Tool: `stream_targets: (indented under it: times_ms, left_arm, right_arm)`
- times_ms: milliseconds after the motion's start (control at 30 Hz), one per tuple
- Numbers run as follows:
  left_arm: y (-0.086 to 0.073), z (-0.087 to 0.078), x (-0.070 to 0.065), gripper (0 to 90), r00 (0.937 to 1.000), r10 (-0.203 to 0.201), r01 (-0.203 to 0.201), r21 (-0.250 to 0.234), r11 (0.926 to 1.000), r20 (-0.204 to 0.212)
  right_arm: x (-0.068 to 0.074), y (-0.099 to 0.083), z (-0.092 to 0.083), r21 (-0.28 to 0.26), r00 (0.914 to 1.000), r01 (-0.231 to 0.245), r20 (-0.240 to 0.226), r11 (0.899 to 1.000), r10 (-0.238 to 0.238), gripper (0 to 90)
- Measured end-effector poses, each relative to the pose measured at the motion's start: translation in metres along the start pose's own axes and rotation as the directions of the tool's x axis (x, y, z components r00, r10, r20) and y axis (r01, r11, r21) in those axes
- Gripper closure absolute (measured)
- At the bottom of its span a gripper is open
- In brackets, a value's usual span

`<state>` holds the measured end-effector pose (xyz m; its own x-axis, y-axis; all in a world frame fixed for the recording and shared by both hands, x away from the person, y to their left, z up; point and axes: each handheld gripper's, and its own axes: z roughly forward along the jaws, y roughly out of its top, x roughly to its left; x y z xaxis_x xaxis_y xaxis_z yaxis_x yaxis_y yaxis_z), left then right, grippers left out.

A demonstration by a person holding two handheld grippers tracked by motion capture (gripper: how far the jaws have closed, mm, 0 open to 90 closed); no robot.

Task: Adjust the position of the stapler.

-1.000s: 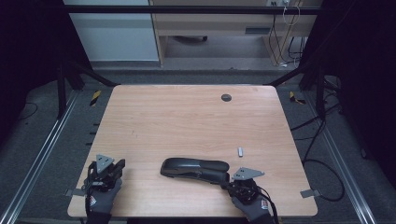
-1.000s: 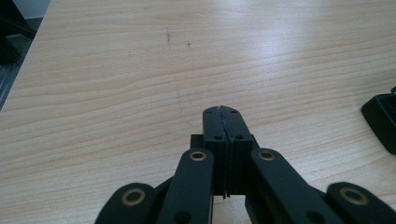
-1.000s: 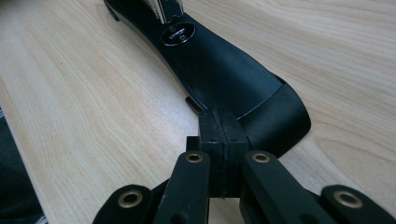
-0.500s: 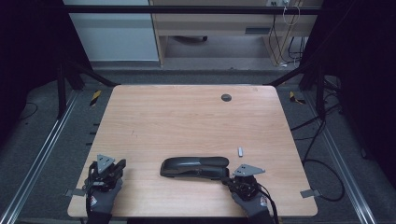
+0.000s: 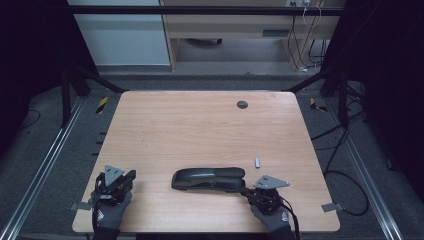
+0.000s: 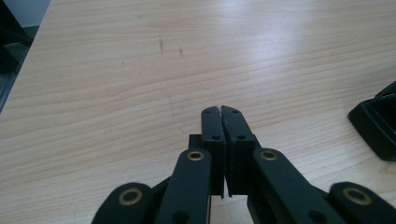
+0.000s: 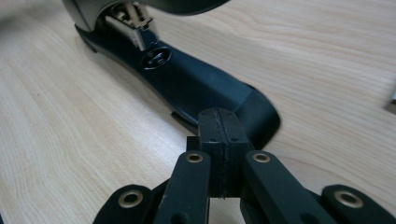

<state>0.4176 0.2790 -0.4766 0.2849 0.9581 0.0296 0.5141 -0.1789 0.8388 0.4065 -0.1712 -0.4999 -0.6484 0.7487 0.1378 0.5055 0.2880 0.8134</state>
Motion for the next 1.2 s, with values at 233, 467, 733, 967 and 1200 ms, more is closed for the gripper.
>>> stream_targets:
  times_ms: [233, 467, 733, 967, 1200]
  left_arm:
    - [0.01, -0.006, -0.017, 75.6, 0.9977, 0.049, -0.048, -0.02, 0.9987, 0.047]
    - [0.02, -0.012, -0.029, 61.3, 0.9934, 0.078, -0.075, -0.039, 0.9964, 0.084]
    - [0.031, -0.015, -0.049, 50.1, 0.9854, 0.124, -0.118, -0.057, 0.9914, 0.117]
    - [0.041, -0.017, -0.062, 44.1, 0.9751, 0.165, -0.156, -0.065, 0.9856, 0.149]
    - [0.048, -0.014, -0.075, 40.5, 0.9623, 0.215, -0.207, -0.065, 0.9762, 0.166]
  right_arm:
    - [-0.012, -0.001, -0.009, -0.028, 0.9986, -0.036, 0.037, 0.999, 0.038, 84.5]
    - [-0.02, -0.003, -0.012, -0.031, 0.9961, -0.054, 0.069, 0.998, 0.056, 77.0]
    - [-0.025, -0.003, -0.012, -0.039, 0.9935, -0.048, 0.101, 0.998, 0.052, 67.2]
    - [-0.027, -0.001, -0.009, -0.04, 0.99, -0.053, 0.129, 0.998, 0.058, 61.8]
    - [-0.028, -0.001, -0.009, -0.041, 0.9877, -0.054, 0.145, 0.998, 0.059, 59.1]
